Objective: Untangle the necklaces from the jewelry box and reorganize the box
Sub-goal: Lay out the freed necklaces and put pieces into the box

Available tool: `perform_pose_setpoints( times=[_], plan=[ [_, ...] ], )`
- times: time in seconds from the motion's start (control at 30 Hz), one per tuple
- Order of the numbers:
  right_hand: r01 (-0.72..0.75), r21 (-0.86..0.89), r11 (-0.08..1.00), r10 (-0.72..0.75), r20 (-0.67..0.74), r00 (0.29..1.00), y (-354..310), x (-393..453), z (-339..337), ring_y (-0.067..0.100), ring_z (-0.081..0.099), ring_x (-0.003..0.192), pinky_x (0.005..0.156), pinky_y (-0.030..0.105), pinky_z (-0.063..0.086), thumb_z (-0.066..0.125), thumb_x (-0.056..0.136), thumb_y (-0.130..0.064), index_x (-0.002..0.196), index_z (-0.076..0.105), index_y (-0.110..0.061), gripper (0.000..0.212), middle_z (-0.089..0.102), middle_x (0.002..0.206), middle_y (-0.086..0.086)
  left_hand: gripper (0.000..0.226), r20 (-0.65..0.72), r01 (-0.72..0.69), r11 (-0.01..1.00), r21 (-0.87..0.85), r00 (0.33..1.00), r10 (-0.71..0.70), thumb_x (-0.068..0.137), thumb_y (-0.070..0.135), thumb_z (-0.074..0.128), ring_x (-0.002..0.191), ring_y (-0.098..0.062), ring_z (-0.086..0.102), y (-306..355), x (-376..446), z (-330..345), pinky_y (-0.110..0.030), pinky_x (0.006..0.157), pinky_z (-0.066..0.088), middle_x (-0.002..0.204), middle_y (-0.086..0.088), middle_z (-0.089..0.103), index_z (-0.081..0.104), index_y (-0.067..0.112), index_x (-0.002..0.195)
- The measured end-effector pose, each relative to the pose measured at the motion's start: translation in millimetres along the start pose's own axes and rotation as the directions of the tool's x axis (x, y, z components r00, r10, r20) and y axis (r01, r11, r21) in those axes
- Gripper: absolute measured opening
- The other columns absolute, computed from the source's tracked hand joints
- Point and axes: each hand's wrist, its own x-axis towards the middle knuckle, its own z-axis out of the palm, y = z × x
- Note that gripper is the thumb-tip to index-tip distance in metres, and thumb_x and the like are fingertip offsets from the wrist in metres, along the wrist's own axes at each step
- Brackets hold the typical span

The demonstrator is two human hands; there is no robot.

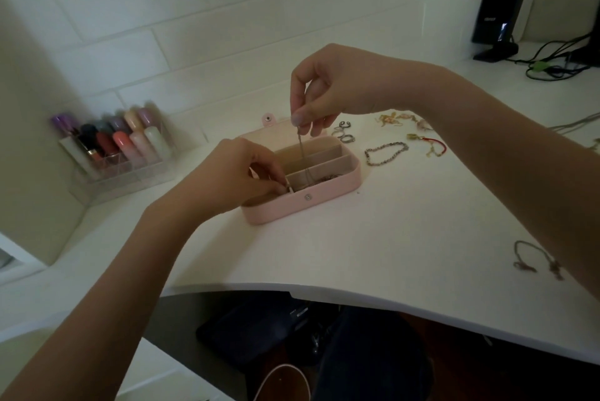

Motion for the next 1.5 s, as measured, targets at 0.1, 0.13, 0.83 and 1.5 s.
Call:
perform_pose_setpoints(
  times=[0.1,0.13,0.83,1.5],
  plan=[
    [0.005,0.003,1.000,-0.005,0.001,1.000,-1,0,0,0.015,0.071,0.070,0.075,0.031,0.059,0.073,0.083,-0.015,0.086,0.064,-0.006,0.013,0.074,0.076,0.005,0.020,-0.034,-0.088,0.996,-0.011,0.996,0.087,0.074,0.007,0.077,0.071,-0.005,0.061,-6,-3,6,-0.016,0.061,0.046,0.074,0.012,0.069,0.071,0.023,0.085],
    [0.005,0.004,1.000,-0.005,0.001,1.000,-1,0,0,0.015,0.071,0.070,0.075,0.031,0.059,0.073,0.083,-0.015,0.087,0.064,-0.005,0.014,0.074,0.076,0.005,0.021,-0.044,-0.108,0.994,-0.010,0.993,0.107,0.074,0.006,0.076,0.073,-0.008,0.060,-8,-3,7,-0.016,0.062,0.045,0.076,0.011,0.070,0.072,0.023,0.086],
    [0.037,-0.026,0.999,-0.039,-0.046,0.998,5,0,-1,0.008,0.065,0.063,0.067,0.020,0.056,0.075,0.080,-0.012,0.089,0.069,-0.001,0.015,0.071,0.075,0.009,0.027,-0.118,0.004,0.879,-0.476,0.991,-0.069,0.084,0.020,0.070,0.076,-0.010,0.069,23,8,30,-0.020,0.071,0.050,0.080,-0.001,0.075,0.058,0.024,0.108],
    [-0.144,-0.327,0.934,0.085,-0.186,0.979,55,-37,20,-0.001,0.050,0.060,0.055,0.014,0.035,0.075,0.078,-0.016,0.080,0.076,-0.019,0.004,0.056,0.065,-0.013,0.013,-0.178,-0.047,0.990,0.131,0.982,0.070,0.085,0.030,0.062,0.092,-0.021,0.049,19,13,41,-0.042,0.082,0.046,0.085,0.006,0.060,0.073,0.029,0.091]
  ],
)
